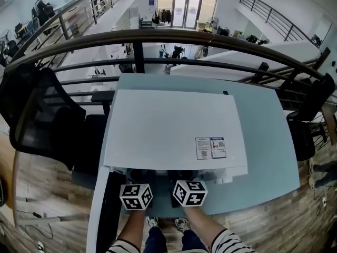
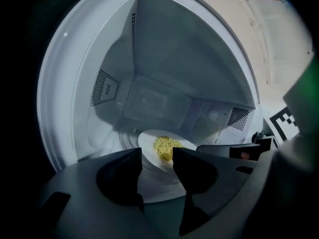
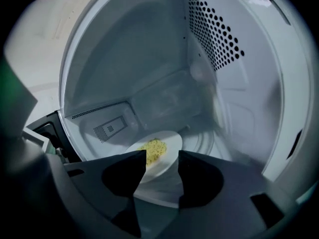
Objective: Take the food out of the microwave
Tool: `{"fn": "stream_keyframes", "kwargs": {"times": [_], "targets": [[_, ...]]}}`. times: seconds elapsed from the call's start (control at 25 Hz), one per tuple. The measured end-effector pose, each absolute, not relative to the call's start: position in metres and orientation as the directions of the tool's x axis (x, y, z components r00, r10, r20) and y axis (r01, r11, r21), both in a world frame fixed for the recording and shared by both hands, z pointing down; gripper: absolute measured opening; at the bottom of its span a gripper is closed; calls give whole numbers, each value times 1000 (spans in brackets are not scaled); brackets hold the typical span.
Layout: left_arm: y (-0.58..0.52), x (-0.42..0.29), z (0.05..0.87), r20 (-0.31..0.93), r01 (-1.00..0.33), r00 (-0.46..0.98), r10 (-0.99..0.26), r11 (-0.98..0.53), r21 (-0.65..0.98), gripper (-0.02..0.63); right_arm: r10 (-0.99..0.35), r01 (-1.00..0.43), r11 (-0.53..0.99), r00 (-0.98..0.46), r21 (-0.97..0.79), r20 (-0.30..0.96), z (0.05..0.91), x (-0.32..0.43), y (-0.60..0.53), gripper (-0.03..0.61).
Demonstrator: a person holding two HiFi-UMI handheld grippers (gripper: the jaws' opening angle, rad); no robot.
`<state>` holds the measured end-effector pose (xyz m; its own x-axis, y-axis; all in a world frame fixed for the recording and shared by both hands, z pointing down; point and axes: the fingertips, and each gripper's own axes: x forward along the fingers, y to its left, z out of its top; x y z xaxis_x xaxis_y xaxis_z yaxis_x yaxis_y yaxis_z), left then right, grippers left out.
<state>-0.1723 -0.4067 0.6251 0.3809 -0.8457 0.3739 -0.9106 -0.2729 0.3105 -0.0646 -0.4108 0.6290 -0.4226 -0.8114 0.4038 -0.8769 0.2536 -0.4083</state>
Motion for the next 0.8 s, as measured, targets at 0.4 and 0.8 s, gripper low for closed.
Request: {"fn": "stream_keyframes", "kwargs": {"times": [0.4,0.8], "targets": [[-402,-169,623,372,-897,405,-835,-284,337,176,-814,-849,240,-440,-471,379,626,-64,-406,201],[-381,-163,617,378,-895,408,-831,-283,345,176,-812,-833,232,-450,-502,372,618,-57,-386,201]]}}
